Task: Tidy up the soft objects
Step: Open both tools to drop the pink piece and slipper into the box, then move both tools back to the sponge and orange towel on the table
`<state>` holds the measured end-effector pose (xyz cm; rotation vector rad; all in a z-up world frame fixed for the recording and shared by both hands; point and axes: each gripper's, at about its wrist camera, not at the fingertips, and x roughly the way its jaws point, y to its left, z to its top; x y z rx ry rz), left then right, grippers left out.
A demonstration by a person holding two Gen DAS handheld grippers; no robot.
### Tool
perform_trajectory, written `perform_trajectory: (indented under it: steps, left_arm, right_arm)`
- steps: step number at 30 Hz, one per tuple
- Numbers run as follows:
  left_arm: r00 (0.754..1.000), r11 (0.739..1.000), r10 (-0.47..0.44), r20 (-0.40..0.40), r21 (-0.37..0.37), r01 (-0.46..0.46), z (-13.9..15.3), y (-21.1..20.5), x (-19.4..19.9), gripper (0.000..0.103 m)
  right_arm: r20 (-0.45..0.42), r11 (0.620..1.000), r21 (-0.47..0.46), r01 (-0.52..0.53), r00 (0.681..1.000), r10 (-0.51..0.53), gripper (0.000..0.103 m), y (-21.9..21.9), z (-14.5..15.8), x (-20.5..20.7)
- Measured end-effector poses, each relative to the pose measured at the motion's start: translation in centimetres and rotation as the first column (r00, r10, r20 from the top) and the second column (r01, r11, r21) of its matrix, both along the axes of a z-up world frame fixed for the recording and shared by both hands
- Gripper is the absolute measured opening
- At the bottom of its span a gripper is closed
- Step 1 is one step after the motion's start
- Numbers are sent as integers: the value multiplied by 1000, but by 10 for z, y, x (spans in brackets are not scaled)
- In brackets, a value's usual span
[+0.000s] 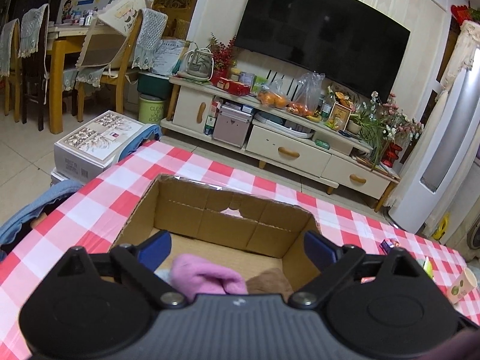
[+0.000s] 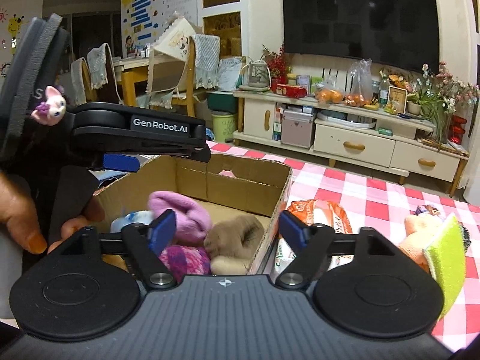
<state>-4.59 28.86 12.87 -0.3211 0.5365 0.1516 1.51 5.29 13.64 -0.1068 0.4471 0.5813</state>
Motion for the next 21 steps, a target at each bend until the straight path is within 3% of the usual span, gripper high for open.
perform_trajectory:
  steps: [4,21]
  left_arm:
    - [1000,1000,-9,-4,17,9,0,-5,1,102]
    - [997,995,-81,10,61,80,4,-37,-6,102]
  right_arm:
    - [-6,999,24,29,1000,-29,101,-10,-1,-3]
    - [-82,972,136,193,980,-183,103,-42,-8,-12]
